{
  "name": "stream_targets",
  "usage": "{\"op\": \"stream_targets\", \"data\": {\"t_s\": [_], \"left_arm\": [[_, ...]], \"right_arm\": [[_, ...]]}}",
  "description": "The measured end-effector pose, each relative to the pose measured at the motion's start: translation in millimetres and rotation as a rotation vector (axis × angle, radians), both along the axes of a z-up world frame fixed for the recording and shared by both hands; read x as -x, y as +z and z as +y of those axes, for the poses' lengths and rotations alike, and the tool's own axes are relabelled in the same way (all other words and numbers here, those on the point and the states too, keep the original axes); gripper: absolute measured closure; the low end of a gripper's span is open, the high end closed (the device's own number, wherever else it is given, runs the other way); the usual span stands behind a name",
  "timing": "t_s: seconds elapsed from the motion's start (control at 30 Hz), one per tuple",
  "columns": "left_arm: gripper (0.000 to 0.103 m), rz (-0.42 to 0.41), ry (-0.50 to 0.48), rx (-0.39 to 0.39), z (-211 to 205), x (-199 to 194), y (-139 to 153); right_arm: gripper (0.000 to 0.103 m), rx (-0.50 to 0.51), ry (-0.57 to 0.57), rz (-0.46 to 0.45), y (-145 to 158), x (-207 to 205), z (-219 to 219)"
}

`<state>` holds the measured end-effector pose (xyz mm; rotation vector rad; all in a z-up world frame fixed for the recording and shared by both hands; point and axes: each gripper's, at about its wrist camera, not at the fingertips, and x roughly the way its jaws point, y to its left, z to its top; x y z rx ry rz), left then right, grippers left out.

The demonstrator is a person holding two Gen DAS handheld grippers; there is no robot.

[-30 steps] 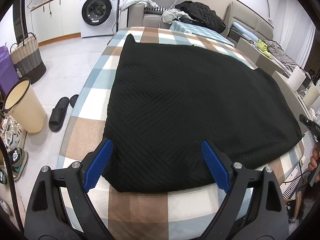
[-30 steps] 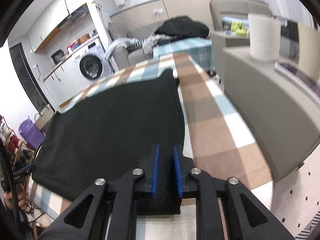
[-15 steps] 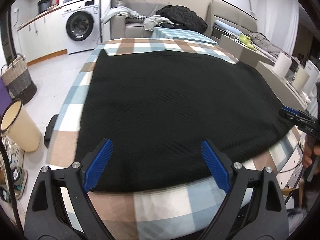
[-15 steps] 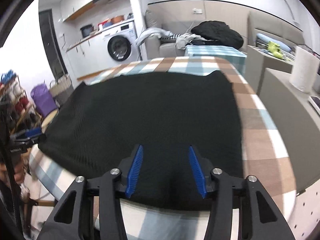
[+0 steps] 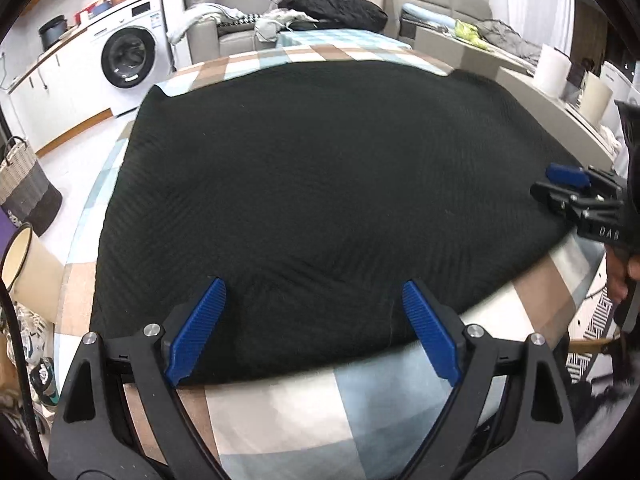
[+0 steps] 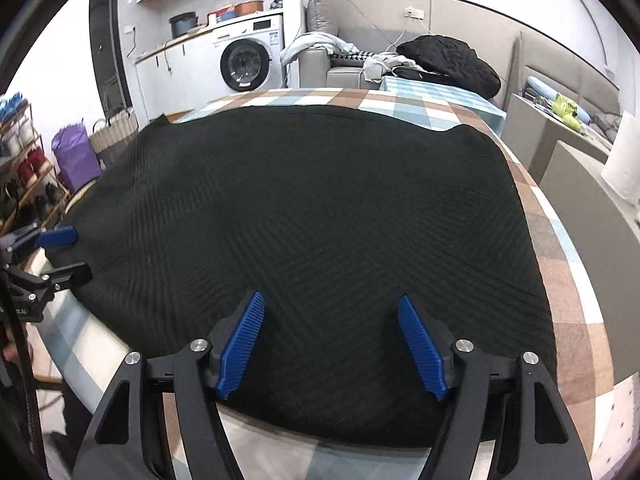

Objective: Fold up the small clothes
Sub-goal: 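Press the folded sweater flat with both open grippers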

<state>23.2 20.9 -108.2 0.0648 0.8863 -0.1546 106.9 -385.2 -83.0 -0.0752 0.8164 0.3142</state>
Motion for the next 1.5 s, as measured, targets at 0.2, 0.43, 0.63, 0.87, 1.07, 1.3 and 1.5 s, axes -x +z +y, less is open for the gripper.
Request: {"op": "stream_targets", "data": {"t_s": [0.2, 0.43, 0.63, 0.87, 1.07, 1.3, 1.5], "left_arm": [[0.014, -0.003, -0.017, 0.033, -0.7, 2.4, 2.8], [0.014, -0.009, -0.056, 0.069, -20.8, -5.9, 7.1], [0.014, 0.002, -0.139, 0.017, -47.3, -5.8, 0.6], [0.011, -0.005, -0.147, 0.018, -53.8, -1.3, 0.6], [0.01, 0.006, -0.15, 0.036, -51.5, -3.5, -1.3], [0.01, 0.012, -0.133, 0.067, -47.2, -3.0, 3.5], [0.01, 0.006, -0.096, 0.037, -48.0, -16.4, -1.2]], "right_arm": [[0.029, 0.045, 0.03, 0.028, 2.0, 5.8, -6.7], [0.028, -0.024, 0.064, 0.0, 10.9, 4.7, 13.6], [0.028, 0.018, 0.123, -0.002, 2.1, -0.4, 35.3], [0.026, 0.02, 0.135, 0.002, 3.2, 1.8, 37.4], [0.026, 0.032, 0.166, -0.003, -0.9, -1.3, 51.2], [0.023, 0.046, 0.168, 0.034, 0.4, 5.8, 37.1], [0.022, 0.005, 0.179, 0.0, 0.7, 5.5, 53.2]]}}
